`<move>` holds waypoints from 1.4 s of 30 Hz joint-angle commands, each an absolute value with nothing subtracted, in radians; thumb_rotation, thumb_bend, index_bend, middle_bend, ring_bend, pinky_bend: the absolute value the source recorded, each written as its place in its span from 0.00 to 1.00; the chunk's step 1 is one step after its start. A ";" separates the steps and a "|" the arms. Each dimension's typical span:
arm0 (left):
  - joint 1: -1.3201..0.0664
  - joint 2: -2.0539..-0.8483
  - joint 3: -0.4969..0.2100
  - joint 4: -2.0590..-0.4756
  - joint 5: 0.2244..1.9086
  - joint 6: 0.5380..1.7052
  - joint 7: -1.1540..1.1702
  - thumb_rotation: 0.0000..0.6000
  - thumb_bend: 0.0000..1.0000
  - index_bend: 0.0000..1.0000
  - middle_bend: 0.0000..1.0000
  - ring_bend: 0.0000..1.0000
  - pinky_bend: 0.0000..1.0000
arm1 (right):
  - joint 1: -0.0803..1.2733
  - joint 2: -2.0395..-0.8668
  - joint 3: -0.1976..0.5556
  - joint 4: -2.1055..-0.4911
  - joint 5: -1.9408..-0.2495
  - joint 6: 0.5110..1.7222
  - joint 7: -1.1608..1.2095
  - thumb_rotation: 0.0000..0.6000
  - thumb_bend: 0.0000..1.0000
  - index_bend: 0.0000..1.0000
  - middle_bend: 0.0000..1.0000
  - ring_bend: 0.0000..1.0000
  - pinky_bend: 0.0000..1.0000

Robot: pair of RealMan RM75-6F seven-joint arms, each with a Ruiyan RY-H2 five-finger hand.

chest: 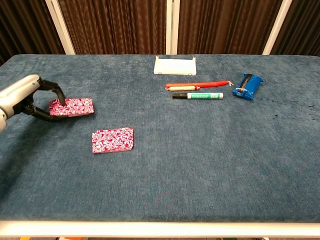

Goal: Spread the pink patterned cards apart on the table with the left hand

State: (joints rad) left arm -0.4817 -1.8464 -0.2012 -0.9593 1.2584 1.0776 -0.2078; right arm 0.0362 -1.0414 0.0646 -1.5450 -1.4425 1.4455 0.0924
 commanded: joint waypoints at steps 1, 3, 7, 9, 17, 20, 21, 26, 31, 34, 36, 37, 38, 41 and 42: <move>-0.468 -1.869 -0.185 -0.898 1.250 1.046 -0.254 1.00 0.23 0.54 0.44 0.14 0.11 | 0.036 -1.042 0.064 -1.547 -1.443 1.446 0.090 1.00 0.21 0.00 0.00 0.00 0.00; -0.466 -1.880 -0.181 -0.870 1.253 1.038 -0.276 1.00 0.23 0.54 0.44 0.14 0.11 | 0.036 -1.042 0.064 -1.547 -1.443 1.446 0.089 1.00 0.21 0.00 0.00 0.00 0.00; -0.467 -1.894 -0.175 -0.838 1.266 1.035 -0.301 1.00 0.23 0.53 0.43 0.14 0.11 | 0.038 -1.043 0.064 -1.546 -1.441 1.441 0.088 1.00 0.21 0.00 0.00 0.00 0.00; -0.467 -1.898 -0.173 -0.829 1.273 1.038 -0.309 1.00 0.21 0.50 0.41 0.14 0.11 | 0.038 -1.044 0.064 -1.544 -1.440 1.440 0.089 1.00 0.21 0.00 0.00 0.00 0.00; -0.470 -1.909 -0.176 -0.808 1.295 1.057 -0.350 1.00 0.14 0.20 0.20 0.08 0.10 | 0.038 -1.043 0.065 -1.543 -1.442 1.442 0.094 1.00 0.21 0.00 0.00 0.00 0.00; -0.467 -1.905 -0.178 -0.815 1.305 1.078 -0.359 1.00 0.12 0.15 0.17 0.06 0.10 | 0.036 -1.042 0.065 -1.543 -1.443 1.446 0.096 1.00 0.21 0.00 0.00 0.00 0.00; -0.466 -1.902 -0.179 -0.822 1.308 1.086 -0.360 1.00 0.12 0.14 0.17 0.06 0.10 | 0.036 -1.042 0.066 -1.543 -1.443 1.446 0.096 1.00 0.21 0.00 0.00 0.00 0.00; -0.454 -1.857 -0.180 -0.907 1.328 1.136 -0.334 1.00 0.12 0.14 0.17 0.06 0.10 | 0.036 -1.041 0.067 -1.542 -1.444 1.449 0.099 1.00 0.21 0.00 0.00 0.00 0.00; -0.446 -1.787 -0.165 -1.084 1.361 1.180 -0.246 1.00 0.12 0.14 0.22 0.06 0.10 | 0.037 -1.043 0.069 -1.538 -1.442 1.448 0.107 1.00 0.21 0.00 0.00 0.00 0.00; -0.446 -1.747 -0.140 -1.221 1.374 1.174 -0.164 1.00 0.12 0.15 0.25 0.06 0.10 | 0.038 -1.044 0.069 -1.537 -1.444 1.447 0.111 1.00 0.21 0.00 0.00 0.00 0.00; -0.442 -1.731 -0.121 -1.307 1.368 1.160 -0.110 1.00 0.12 0.15 0.25 0.06 0.10 | 0.037 -1.043 0.070 -1.537 -1.445 1.450 0.113 1.00 0.21 0.00 0.00 0.00 0.00; -0.440 -1.728 -0.114 -1.339 1.362 1.155 -0.086 1.00 0.12 0.15 0.25 0.06 0.10 | 0.037 -1.042 0.070 -1.537 -1.445 1.452 0.114 1.00 0.21 0.00 0.00 0.00 0.00; -0.437 -1.728 -0.104 -1.372 1.354 1.149 -0.051 1.00 0.12 0.15 0.26 0.06 0.10 | 0.036 -1.040 0.071 -1.537 -1.445 1.455 0.117 1.00 0.21 0.00 0.00 0.00 0.00; -0.438 -1.747 -0.086 -1.414 1.334 1.134 0.038 1.00 0.12 0.15 0.26 0.06 0.10 | 0.033 -1.036 0.073 -1.535 -1.442 1.457 0.123 1.00 0.21 0.00 0.00 0.00 0.00; -0.438 -1.757 -0.082 -1.417 1.329 1.134 0.059 1.00 0.12 0.15 0.27 0.06 0.10 | 0.033 -1.035 0.073 -1.534 -1.441 1.457 0.125 1.00 0.21 0.00 0.00 0.00 0.00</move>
